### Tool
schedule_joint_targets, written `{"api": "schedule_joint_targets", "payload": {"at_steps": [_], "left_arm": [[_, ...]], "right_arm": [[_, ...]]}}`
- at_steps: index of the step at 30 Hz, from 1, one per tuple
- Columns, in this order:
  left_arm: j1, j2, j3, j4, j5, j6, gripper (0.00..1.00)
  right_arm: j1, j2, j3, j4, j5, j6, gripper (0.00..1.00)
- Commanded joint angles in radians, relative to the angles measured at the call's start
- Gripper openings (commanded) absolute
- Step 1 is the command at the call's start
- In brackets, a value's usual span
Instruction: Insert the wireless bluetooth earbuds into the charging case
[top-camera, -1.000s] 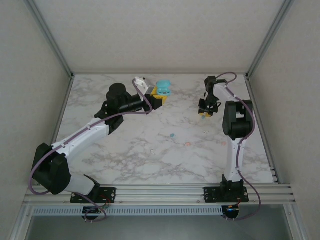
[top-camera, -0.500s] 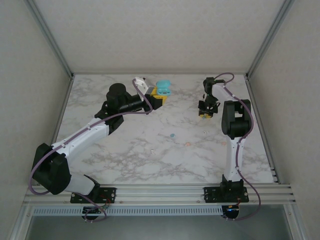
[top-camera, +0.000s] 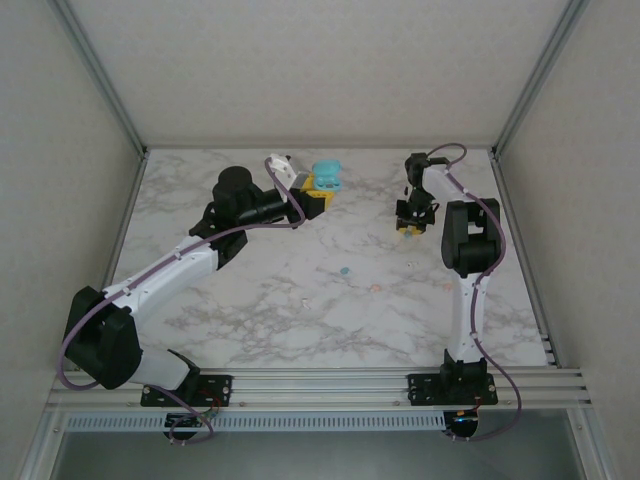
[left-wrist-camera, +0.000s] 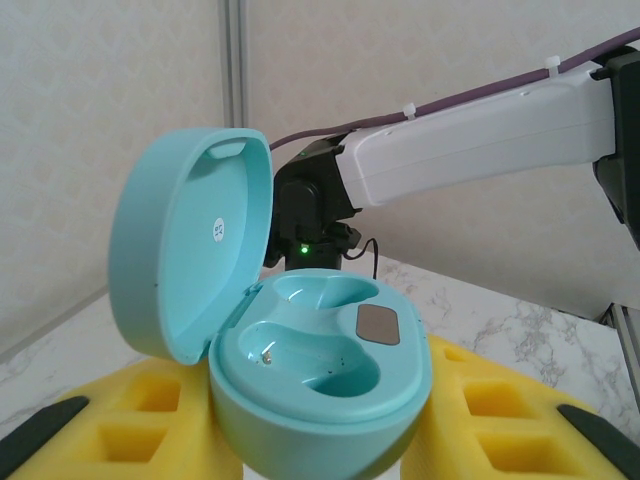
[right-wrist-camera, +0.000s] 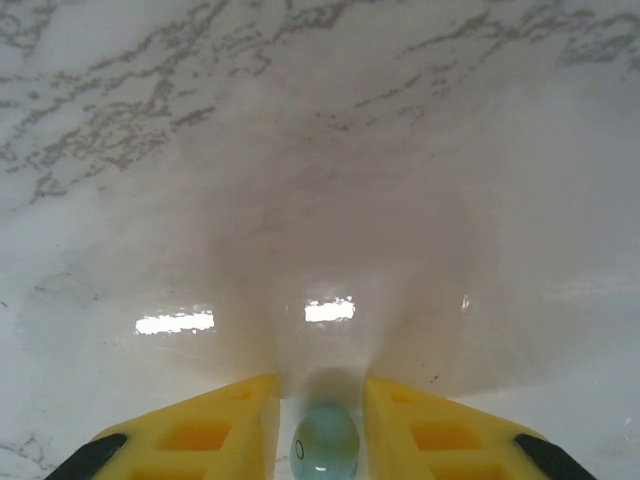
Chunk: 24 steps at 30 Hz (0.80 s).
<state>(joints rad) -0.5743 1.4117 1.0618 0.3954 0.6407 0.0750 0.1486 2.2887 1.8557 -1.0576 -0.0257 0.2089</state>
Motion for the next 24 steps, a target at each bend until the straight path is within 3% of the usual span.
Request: {"api": "schedule_joint_targets", "payload": {"at_steps": [1, 24], "left_arm": [[0.004, -0.016, 0.031, 0.003, -0.011, 0.005, 0.26], [0.003, -0.017, 0.03, 0.001, -0.012, 0.008, 0.26]], "right_arm": [[0.002, 0.032, 0.027, -0.03, 0.0, 0.006, 0.27], [0.004, -0.008, -0.032, -0.026, 0.002, 0.014, 0.22]]}}
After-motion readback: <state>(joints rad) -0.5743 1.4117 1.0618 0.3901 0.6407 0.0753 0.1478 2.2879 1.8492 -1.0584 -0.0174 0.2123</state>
